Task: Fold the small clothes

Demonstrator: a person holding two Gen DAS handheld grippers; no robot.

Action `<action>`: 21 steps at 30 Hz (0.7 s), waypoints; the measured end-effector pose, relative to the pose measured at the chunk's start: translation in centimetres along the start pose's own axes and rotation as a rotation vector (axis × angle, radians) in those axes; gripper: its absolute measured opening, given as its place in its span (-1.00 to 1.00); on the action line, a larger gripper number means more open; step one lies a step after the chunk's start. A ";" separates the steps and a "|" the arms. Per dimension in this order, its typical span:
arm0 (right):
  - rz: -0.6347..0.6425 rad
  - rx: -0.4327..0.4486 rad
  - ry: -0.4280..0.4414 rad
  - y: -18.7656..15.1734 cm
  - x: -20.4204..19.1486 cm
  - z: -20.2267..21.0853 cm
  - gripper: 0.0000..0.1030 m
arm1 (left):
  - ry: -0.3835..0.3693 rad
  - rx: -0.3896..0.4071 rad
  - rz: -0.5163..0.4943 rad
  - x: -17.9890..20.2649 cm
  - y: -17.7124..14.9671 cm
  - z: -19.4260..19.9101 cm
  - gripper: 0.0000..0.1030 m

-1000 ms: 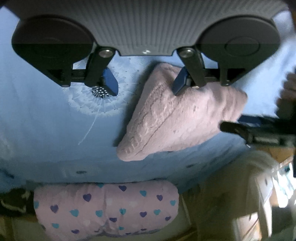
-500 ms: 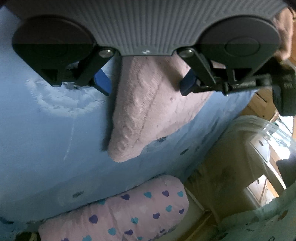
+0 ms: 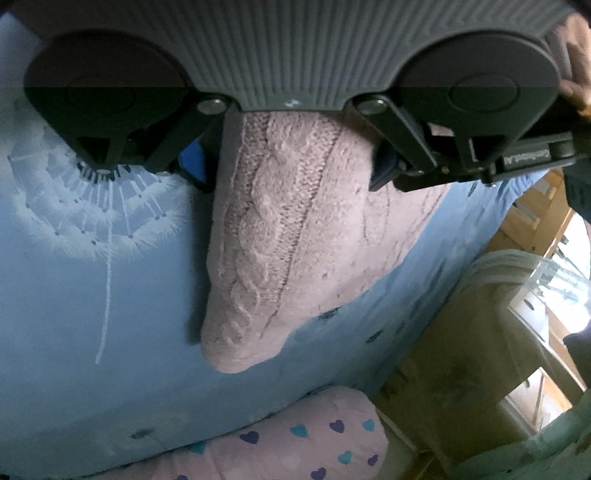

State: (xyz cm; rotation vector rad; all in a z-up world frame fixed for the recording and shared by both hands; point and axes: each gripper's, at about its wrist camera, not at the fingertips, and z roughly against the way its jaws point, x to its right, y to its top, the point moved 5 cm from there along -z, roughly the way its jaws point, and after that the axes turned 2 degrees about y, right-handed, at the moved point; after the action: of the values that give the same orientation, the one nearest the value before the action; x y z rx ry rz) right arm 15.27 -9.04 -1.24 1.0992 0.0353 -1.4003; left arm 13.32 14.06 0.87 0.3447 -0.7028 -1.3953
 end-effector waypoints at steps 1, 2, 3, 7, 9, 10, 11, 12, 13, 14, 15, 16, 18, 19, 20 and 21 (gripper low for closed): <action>0.003 -0.001 -0.001 0.0 -0.1 -0.1 0.73 | -0.001 -0.001 0.002 0.0 0.0 0.0 0.86; 0.007 -0.002 -0.002 0.0 -0.2 -0.2 0.73 | -0.002 -0.002 0.004 0.0 0.0 -0.1 0.86; 0.009 -0.003 -0.002 0.1 -0.2 -0.3 0.73 | -0.003 -0.001 0.005 0.0 0.0 -0.2 0.87; 0.009 -0.003 0.008 0.1 -0.1 -0.3 0.73 | -0.006 0.005 0.000 0.0 -0.1 -0.2 0.88; 0.008 0.001 0.016 0.0 0.0 -0.2 0.73 | -0.006 0.008 -0.001 0.0 -0.2 -0.3 0.88; 0.008 0.002 0.019 0.0 0.1 -0.2 0.73 | -0.007 0.008 0.000 0.0 -0.2 -0.3 0.88; 0.007 0.003 0.023 0.0 0.1 -0.2 0.73 | -0.007 0.009 0.001 0.0 -0.2 -0.3 0.88; 0.005 0.005 0.026 -0.1 0.2 -0.1 0.73 | -0.008 0.009 0.001 0.0 -0.2 -0.3 0.88; 0.004 0.006 0.028 -0.1 0.3 -0.2 0.73 | -0.008 0.009 0.001 -0.1 -0.2 -0.3 0.88; 0.007 0.008 0.029 -0.1 0.2 -0.2 0.73 | -0.009 0.010 0.001 0.0 -0.2 -0.3 0.88; 0.010 0.009 0.030 -0.1 0.2 -0.2 0.73 | -0.010 0.011 0.000 0.0 -0.2 -0.3 0.88; 0.014 0.010 0.030 -0.1 0.2 -0.3 0.73 | -0.011 0.012 -0.001 0.0 -0.3 -0.4 0.89; 0.018 0.013 0.032 -0.1 0.1 -0.3 0.73 | -0.017 0.014 -0.002 -0.1 -0.3 -0.4 0.89; 0.020 0.016 0.032 -0.1 0.1 -0.4 0.72 | -0.019 0.015 -0.002 -0.2 -0.3 -0.5 0.89; 0.023 0.018 0.033 -0.2 0.1 -0.4 0.72 | -0.022 0.015 -0.002 -0.2 -0.3 -0.6 0.89; 0.026 0.021 0.034 -0.2 0.0 -0.4 0.70 | -0.025 0.015 0.000 -0.2 -0.3 -0.6 0.89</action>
State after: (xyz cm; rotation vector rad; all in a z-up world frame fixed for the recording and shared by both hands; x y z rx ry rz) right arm 15.36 -8.76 -1.61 1.1367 0.0307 -1.3611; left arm 13.51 14.14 0.18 0.3402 -0.7340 -1.3973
